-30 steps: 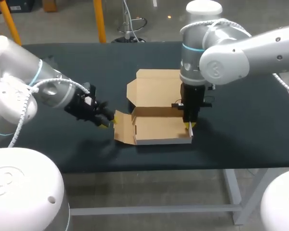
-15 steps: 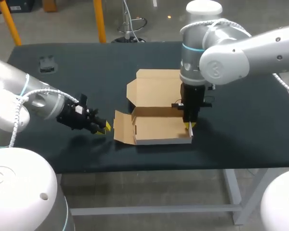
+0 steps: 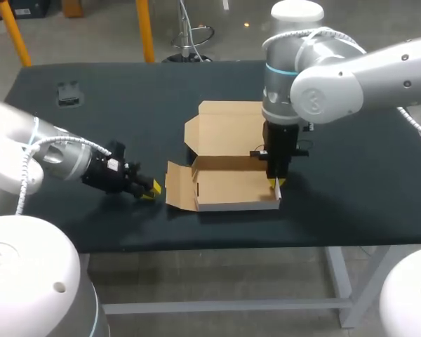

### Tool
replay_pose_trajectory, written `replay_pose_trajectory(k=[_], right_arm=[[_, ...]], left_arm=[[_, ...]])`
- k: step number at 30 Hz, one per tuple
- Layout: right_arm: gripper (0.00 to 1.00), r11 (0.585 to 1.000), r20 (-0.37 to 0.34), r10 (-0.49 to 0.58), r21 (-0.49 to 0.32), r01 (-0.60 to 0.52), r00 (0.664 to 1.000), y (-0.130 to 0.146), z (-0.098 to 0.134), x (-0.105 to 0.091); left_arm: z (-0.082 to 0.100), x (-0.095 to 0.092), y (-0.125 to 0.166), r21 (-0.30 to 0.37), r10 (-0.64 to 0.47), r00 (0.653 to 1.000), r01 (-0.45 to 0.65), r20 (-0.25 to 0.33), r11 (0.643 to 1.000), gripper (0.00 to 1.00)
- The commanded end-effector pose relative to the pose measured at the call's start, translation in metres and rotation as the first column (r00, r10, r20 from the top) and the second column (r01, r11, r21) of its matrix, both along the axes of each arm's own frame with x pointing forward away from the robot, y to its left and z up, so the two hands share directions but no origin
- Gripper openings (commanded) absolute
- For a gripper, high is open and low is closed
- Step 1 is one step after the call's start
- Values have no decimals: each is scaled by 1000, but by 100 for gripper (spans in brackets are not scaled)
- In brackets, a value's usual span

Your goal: Assemble the packaging by folding the flat box into shape, placing the metal phone stand inside, and closing the box properly

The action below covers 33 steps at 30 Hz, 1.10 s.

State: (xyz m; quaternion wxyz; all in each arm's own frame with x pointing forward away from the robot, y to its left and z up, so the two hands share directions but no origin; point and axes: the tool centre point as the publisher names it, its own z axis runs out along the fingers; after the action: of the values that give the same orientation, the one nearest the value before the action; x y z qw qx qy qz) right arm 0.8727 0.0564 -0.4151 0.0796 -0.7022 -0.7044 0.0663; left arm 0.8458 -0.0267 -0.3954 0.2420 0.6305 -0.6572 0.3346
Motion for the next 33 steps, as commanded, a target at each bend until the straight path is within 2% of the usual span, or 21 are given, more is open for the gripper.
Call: replay_pose_trajectory(k=[1, 7, 13, 33], right_arm=[[0, 1000, -4, 1, -2, -1, 1000, 1, 0, 1], [0, 1000, -4, 1, -2, -1, 1000, 1, 0, 1], [0, 1000, -4, 1, -2, -1, 1000, 1, 0, 1], [0, 1000, -4, 1, -2, -1, 1000, 1, 0, 1]], left_arm=[[-11, 7, -7, -14, -12, 1000, 12, -6, 1000, 27], [-16, 12, -14, -37, -22, 1000, 22, -8, 999, 22], [-17, 15, -23, -65, -33, 999, 32, -7, 997, 24], [15, 27, -57, -166, -54, 996, 65, 71, 984, 27]])
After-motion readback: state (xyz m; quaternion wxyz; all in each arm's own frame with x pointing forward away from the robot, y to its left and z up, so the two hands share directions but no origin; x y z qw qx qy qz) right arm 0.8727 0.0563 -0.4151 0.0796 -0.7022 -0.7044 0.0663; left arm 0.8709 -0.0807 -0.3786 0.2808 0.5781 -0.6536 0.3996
